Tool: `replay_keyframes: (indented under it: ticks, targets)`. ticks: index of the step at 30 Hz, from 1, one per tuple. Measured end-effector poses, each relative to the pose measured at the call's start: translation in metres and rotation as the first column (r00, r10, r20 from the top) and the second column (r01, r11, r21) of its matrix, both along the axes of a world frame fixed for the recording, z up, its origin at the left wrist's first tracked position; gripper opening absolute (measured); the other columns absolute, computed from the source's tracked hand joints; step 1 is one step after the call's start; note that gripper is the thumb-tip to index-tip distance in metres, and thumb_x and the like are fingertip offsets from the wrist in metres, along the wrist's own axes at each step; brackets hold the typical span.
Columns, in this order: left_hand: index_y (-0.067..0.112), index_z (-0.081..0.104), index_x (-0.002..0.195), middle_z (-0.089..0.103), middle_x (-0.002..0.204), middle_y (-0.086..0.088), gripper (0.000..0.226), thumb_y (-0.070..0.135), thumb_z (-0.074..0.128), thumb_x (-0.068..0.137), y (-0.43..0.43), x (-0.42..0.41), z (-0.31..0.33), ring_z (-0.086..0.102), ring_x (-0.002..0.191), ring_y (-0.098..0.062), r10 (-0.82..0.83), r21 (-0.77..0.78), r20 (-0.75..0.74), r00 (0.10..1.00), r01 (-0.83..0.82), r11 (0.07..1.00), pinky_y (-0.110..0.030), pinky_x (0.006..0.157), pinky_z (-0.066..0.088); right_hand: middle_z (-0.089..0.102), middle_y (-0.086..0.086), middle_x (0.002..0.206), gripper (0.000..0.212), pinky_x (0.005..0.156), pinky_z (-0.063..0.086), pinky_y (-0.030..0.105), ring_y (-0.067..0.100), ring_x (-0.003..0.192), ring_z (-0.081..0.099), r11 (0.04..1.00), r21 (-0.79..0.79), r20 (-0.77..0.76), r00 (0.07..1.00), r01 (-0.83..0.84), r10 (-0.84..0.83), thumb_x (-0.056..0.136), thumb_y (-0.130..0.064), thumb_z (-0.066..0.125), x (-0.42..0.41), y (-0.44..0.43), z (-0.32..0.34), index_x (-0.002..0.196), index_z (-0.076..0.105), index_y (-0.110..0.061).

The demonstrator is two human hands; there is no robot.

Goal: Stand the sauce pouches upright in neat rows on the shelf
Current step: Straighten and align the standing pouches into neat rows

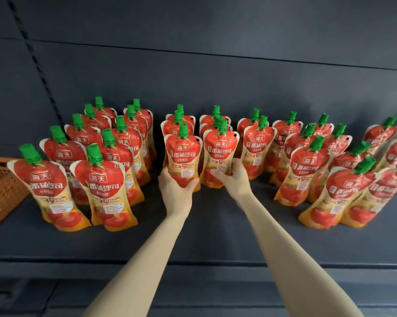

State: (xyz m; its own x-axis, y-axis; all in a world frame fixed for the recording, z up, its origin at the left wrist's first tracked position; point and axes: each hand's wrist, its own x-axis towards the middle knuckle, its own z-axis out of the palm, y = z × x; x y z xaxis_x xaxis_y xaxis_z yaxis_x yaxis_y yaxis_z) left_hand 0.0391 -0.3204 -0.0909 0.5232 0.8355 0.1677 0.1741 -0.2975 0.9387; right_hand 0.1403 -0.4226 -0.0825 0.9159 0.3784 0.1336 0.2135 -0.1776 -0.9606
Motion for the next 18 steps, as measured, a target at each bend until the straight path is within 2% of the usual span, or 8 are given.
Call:
replay_keyframes:
  ticks: [2,6,9,18]
  targets:
    - [0.005,0.039,0.129,0.047,0.130,-0.014,0.073,0.023,0.079,0.071,0.005,0.002,-0.008,0.043,0.124,-0.028,0.008,0.013,-0.008,1.000,-0.008,1.000,-0.038,0.099,0.040,0.062,-0.001,0.107,0.039,0.076,0.052,0.020,0.011,0.094,0.061,0.999,0.030,0.012,1.000,0.027,-0.028,0.080,-0.016,0.072,-0.004,0.003,-0.006,0.111,0.048,-0.010]
    - [0.005,0.043,0.125,0.051,0.126,-0.013,0.067,0.024,0.079,0.071,0.019,0.001,-0.017,0.047,0.120,-0.029,0.011,0.050,0.013,1.000,-0.012,0.999,-0.039,0.097,0.041,0.065,-0.001,0.107,0.028,0.087,0.053,0.031,0.012,0.099,0.063,0.997,0.067,0.006,0.999,0.047,-0.047,0.083,-0.019,0.069,-0.008,0.002,-0.017,0.105,0.052,-0.017]
    - [0.005,0.042,0.127,0.051,0.127,-0.014,0.068,0.025,0.077,0.073,0.027,-0.003,-0.020,0.046,0.122,-0.030,0.036,0.077,0.018,0.999,-0.038,0.996,-0.042,0.099,0.041,0.066,0.003,0.110,0.028,0.090,0.053,0.034,0.014,0.102,0.064,0.996,0.087,-0.012,1.000,0.015,-0.014,0.083,-0.020,0.069,-0.014,0.004,-0.020,0.105,0.053,-0.017]
    - [0.005,0.033,0.135,0.045,0.135,-0.015,0.075,0.023,0.075,0.076,0.031,-0.006,-0.021,0.041,0.128,-0.029,0.048,0.064,0.023,0.999,-0.049,0.997,-0.040,0.102,0.038,0.059,-0.007,0.110,0.043,0.087,0.045,0.021,0.007,0.101,0.056,0.997,-0.078,0.079,0.997,0.009,-0.002,0.079,-0.020,0.073,-0.024,0.008,-0.026,0.115,0.049,-0.017]
